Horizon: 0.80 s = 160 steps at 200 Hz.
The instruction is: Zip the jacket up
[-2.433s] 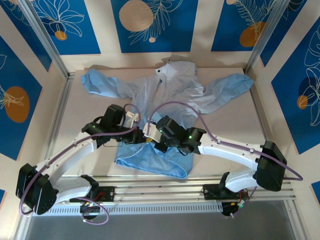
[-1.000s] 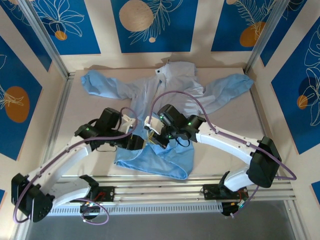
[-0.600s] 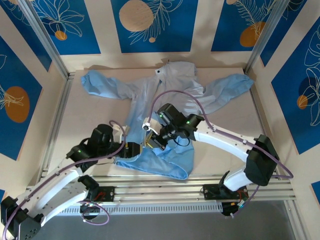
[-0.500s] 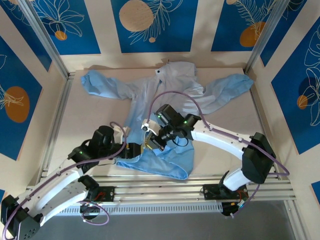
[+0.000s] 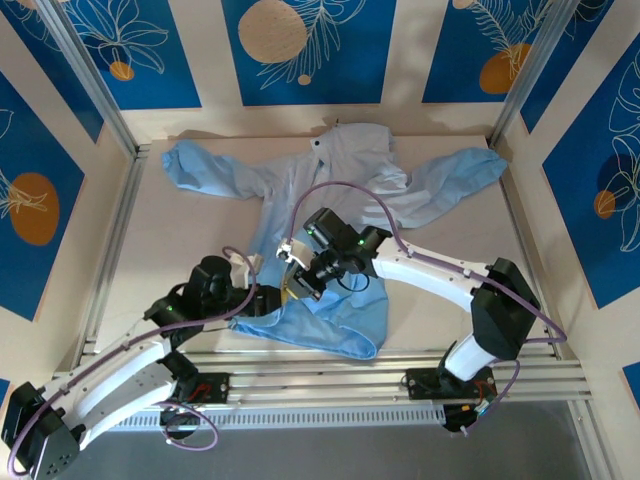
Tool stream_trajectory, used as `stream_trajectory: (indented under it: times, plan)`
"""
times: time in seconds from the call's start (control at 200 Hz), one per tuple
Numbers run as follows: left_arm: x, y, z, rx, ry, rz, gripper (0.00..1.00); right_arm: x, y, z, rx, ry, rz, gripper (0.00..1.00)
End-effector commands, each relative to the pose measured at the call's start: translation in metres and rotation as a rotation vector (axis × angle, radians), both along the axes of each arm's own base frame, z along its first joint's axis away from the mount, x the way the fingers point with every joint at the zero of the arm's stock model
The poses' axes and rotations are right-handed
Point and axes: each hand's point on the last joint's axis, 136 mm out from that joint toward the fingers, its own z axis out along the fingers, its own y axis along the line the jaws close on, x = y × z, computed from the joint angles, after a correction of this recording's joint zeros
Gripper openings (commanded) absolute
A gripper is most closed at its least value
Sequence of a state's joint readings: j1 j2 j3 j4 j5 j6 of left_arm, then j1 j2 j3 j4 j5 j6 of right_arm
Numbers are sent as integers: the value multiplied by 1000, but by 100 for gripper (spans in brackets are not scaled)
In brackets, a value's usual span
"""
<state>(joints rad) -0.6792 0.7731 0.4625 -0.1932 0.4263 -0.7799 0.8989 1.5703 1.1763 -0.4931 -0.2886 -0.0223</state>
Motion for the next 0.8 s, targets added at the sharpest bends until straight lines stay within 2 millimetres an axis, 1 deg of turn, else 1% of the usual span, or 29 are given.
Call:
stream_trajectory:
  times: [0.0,0.045,0.175,0.465,0.535,0.675,0.715,0.795]
  plan:
    - [2,4,-5,17,-13,29,0,-5,9,12,47,28,24,0]
    - [1,6,-4,26,-17,30,0,-2,8,10,36,24,9,0]
    - [-4,9,-6,65,-5,6,0,13,0,5,-21,1,-72,0]
    - [-16,14,-9,114,30,-37,0,44,-15,8,-97,-44,-244,0]
    - [-16,16,-9,123,28,-35,0,44,-15,10,-91,-37,-242,0]
    - [-11,17,3,102,-28,-14,0,27,-3,14,-39,-9,-144,0]
    - [-8,18,8,98,-44,4,10,22,-1,14,-30,2,-117,0]
    - [-3,18,18,71,-64,35,24,14,4,10,-26,24,-76,0]
